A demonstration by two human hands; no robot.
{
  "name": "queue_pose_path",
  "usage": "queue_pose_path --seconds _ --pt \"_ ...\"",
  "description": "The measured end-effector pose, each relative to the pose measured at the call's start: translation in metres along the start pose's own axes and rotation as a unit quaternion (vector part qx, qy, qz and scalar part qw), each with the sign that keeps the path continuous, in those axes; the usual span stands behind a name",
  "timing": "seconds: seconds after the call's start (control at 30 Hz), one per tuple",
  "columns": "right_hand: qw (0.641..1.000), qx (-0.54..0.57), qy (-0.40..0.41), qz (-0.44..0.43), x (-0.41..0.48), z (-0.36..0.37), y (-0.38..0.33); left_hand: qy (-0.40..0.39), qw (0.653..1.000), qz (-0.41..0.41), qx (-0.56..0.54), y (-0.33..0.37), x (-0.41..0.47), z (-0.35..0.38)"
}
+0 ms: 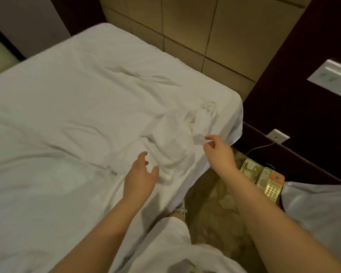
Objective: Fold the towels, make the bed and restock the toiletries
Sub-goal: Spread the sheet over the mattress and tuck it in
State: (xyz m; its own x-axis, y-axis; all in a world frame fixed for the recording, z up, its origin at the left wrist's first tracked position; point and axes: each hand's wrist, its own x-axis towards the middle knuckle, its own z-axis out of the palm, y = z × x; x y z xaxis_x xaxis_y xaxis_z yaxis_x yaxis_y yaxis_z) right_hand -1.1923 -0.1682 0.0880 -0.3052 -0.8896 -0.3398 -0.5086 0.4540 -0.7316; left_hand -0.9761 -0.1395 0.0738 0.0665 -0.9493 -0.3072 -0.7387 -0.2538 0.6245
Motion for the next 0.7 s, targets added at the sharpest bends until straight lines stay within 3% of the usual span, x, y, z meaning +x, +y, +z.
queue_pose_path --seconds 0.2,0.3,0.47,0.57,0.7 --pt "0.985 0.042 -0.040 0.164 0.151 0.004 0.042 -0.035 0.987 0.078 0.139 0.078 0.157 0.076" --pt "0.973 0.095 -0.065 0.198 0.210 0.024 0.050 -0.056 0.981 0.041 0.181 0.091 0.213 0.114" --pt "0.964 0.121 -0.075 0.225 0.278 0.058 0.059 -0.116 0.983 -0.067 0.127 0.085 0.258 0.142" --pt "0.975 0.114 -0.060 0.183 0.303 0.035 0.056 -0.107 0.982 -0.086 0.126 0.086 0.265 0.131" --pt "0.977 0.199 -0.020 0.069 0.338 -0.015 0.020 -0.059 0.994 -0.065 0.060 0.118 0.277 0.110"
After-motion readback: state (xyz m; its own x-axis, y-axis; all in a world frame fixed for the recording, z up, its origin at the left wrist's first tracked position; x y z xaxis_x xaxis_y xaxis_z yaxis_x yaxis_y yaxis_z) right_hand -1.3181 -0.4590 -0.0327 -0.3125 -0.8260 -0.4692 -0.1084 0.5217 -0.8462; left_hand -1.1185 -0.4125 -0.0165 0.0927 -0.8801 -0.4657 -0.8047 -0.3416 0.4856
